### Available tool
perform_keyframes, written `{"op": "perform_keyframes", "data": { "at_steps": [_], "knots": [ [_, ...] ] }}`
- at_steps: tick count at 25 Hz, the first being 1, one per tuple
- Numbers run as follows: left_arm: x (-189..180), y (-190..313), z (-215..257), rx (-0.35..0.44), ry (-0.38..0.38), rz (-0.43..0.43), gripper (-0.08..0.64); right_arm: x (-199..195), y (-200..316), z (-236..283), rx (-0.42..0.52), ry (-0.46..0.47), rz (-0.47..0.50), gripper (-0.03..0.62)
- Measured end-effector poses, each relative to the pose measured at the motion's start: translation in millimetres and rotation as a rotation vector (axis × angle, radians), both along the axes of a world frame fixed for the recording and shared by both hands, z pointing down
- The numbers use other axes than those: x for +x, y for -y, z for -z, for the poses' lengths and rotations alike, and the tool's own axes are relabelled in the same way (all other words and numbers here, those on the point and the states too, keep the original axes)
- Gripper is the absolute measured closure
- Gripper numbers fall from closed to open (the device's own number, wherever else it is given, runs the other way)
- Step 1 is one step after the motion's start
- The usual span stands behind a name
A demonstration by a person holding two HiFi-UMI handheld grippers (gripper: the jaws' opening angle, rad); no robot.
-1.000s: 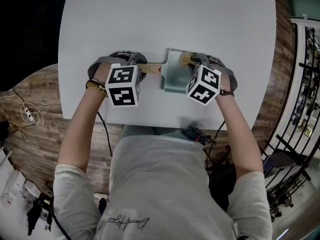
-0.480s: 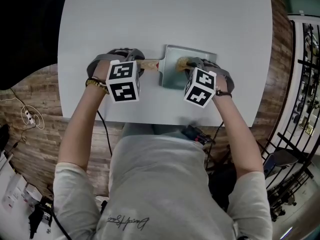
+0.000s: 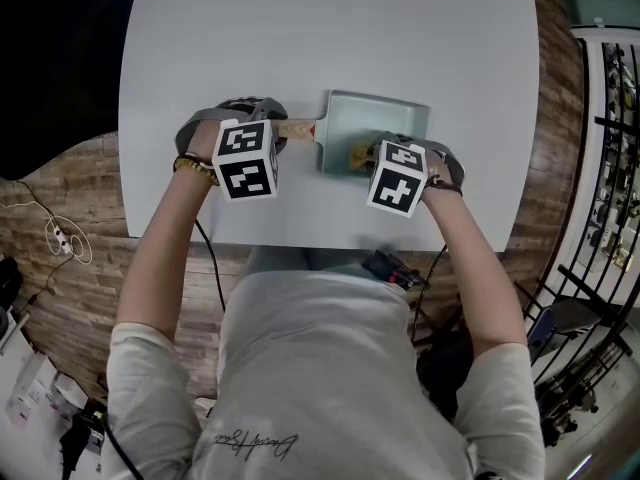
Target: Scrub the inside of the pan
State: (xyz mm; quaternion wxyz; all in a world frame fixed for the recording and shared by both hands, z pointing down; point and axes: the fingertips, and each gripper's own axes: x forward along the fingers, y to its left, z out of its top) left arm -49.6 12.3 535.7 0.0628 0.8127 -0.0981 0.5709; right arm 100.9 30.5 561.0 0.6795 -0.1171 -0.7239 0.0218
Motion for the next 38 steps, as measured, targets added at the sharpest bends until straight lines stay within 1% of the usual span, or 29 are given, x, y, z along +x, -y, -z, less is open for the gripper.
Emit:
{"op": "perform_keyframes", "data": {
  "at_steps": [3,7,11,14,19,25,28,31,34,38],
  "knots": [
    [-0.1,0.5,-1.1,-0.005,0.0,0.0,0.407,1.9,-6.9,-0.3,-0.045,-0.005,0.001,0.522],
    [1.4,0.1,0.2,-0.006,0.003,-0.011,0.407,3.4,-8.4,1.4,-0.047,0.003,0.007,0.523],
    [-0.8,-2.0,-1.5,-0.011,0.013,-0.037,0.407,0.6,-8.6,-0.9,0.009,0.008,0.019,0.523],
    [0.5,-3.6,-0.7,-0.018,0.023,-0.058,0.407,2.0,-5.4,-0.6,0.026,0.022,0.008,0.522],
    [1.6,-10.1,1.0,-0.032,0.035,-0.087,0.407,-0.5,18.2,-0.4,0.073,0.041,-0.012,0.522],
    [2.2,-13.9,2.5,-0.047,0.02,-0.079,0.407,-2.7,64.3,-0.4,0.142,0.058,-0.107,0.52],
    [1.6,-14.1,2.1,-0.047,0.019,-0.074,0.407,-2.6,78.8,-1.2,0.187,0.066,-0.115,0.518],
    [0.0,-15.0,1.0,-0.045,0.022,-0.062,0.407,-3.9,79.8,-1.8,0.209,0.085,-0.127,0.518],
    [-0.1,-11.9,0.6,-0.046,0.025,-0.048,0.407,-3.6,81.4,-2.2,0.243,0.088,-0.112,0.518],
    [-1.1,-8.1,-0.6,-0.054,0.018,-0.029,0.407,-3.8,83.8,-3.1,0.218,0.082,-0.118,0.518]
  ]
}}
